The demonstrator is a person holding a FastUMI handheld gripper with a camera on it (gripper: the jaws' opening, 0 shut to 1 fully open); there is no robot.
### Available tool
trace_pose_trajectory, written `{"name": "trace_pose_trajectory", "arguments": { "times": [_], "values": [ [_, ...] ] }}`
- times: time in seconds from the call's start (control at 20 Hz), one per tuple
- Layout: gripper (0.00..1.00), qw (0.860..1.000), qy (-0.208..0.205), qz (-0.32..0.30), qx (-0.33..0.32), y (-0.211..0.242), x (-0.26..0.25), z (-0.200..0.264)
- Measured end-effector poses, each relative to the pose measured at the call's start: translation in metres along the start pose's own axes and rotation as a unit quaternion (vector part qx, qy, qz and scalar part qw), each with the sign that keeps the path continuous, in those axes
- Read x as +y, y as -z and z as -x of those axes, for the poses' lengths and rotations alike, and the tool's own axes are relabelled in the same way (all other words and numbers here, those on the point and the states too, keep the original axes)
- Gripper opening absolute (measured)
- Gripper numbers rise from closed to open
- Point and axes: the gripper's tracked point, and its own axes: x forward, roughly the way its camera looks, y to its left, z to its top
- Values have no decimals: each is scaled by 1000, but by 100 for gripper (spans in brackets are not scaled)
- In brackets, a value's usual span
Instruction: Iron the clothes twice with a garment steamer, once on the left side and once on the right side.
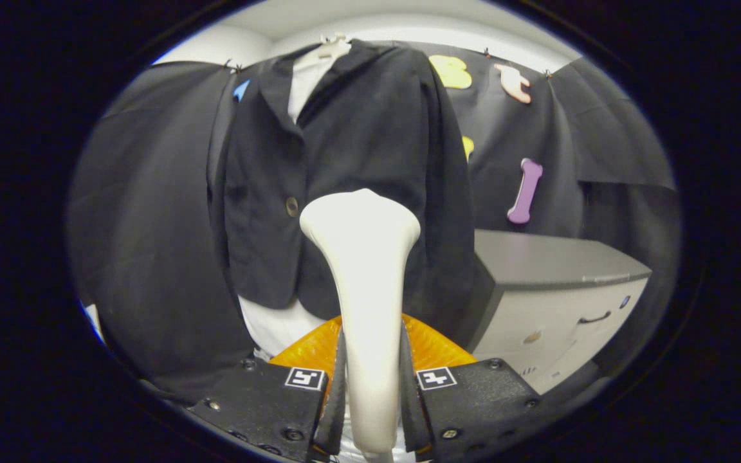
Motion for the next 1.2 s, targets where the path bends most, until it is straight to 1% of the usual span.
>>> {"name": "trace_pose_trajectory", "arguments": {
  "times": [0.15, 0.25, 0.35, 0.55, 0.8, 1.0, 1.2],
  "values": [
    [39, 997, -26, -13, -69, -68, 24, 9],
    [39, 992, -45, -23, -114, -110, 41, 12],
    [39, 984, -60, -21, -165, -154, 62, 15],
    [39, 965, -87, -2, -248, -223, 107, 11],
    [39, 945, -112, 9, -306, -292, 156, 3],
    [39, 934, -118, 15, -336, -332, 181, 0],
    [39, 940, -120, 29, -317, -343, 200, -22]
  ]
}}
